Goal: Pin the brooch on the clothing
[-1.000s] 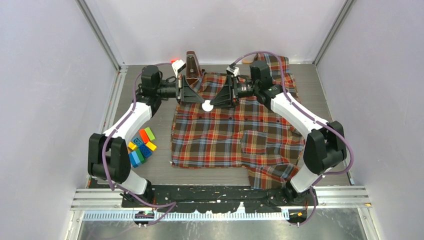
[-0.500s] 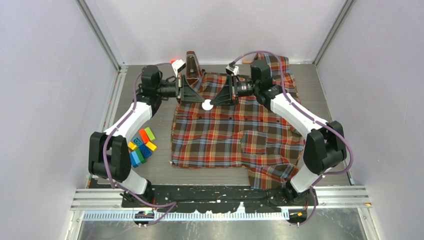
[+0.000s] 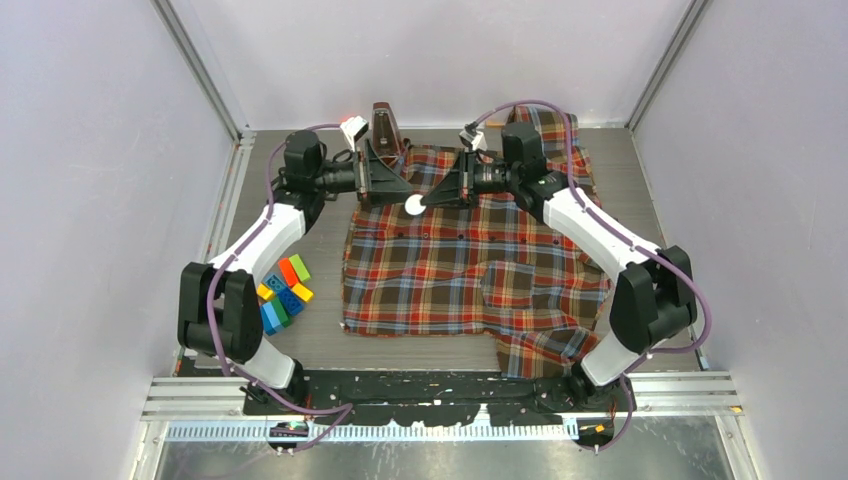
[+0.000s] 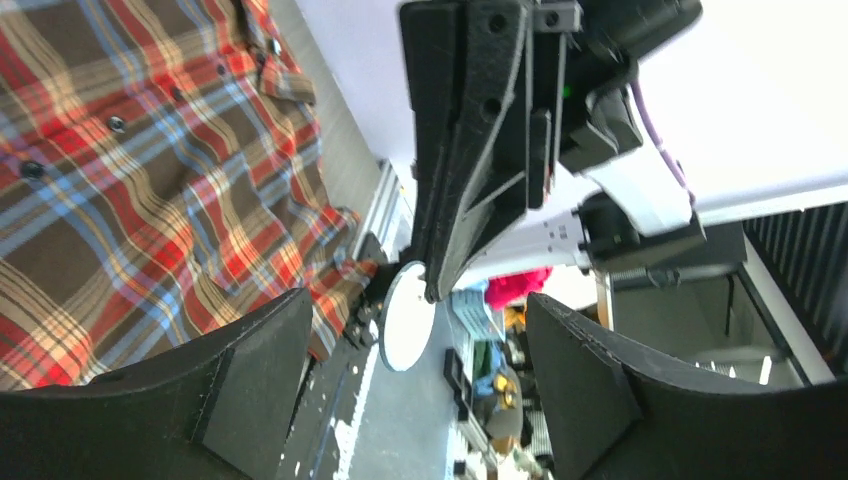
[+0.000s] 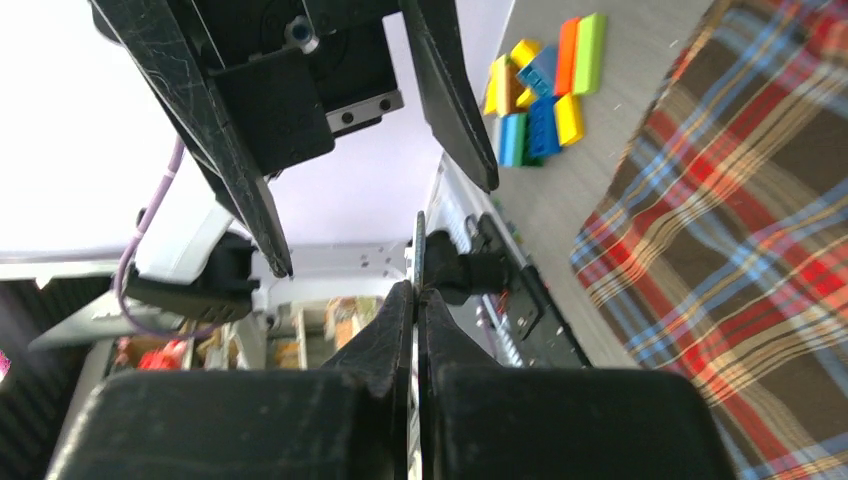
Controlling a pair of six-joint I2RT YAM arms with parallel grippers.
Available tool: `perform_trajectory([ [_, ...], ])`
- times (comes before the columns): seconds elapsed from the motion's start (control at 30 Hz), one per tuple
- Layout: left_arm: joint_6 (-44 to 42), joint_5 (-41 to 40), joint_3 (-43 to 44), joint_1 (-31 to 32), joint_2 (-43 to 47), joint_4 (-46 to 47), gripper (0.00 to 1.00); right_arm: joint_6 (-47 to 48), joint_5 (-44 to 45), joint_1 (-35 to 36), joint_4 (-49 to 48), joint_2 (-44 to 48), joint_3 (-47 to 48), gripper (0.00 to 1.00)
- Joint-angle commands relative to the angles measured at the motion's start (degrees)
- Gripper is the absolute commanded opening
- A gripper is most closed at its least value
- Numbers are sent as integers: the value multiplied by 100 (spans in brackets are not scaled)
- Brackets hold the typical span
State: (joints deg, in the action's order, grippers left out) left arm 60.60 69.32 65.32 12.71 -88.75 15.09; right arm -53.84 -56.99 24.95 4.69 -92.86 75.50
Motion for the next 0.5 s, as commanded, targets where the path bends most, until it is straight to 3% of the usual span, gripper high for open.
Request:
perform_trajectory([
  [0.0,-2,-1001,-37,16,218,469,83,82,1342,-28,-418,664,-153,1],
  [0.1,474,-1582,-145,110,262,1220,85,-250,2086,-19,-1045,850,-285,1],
  [0.23,178,-2340,86,492,389,752,79,-316,2707,-8,-1389,1070,-369,1],
  [0.47,1073,-3242,-113,964,455,1784,72,-514,3286,1,-1966,1375,-611,1],
])
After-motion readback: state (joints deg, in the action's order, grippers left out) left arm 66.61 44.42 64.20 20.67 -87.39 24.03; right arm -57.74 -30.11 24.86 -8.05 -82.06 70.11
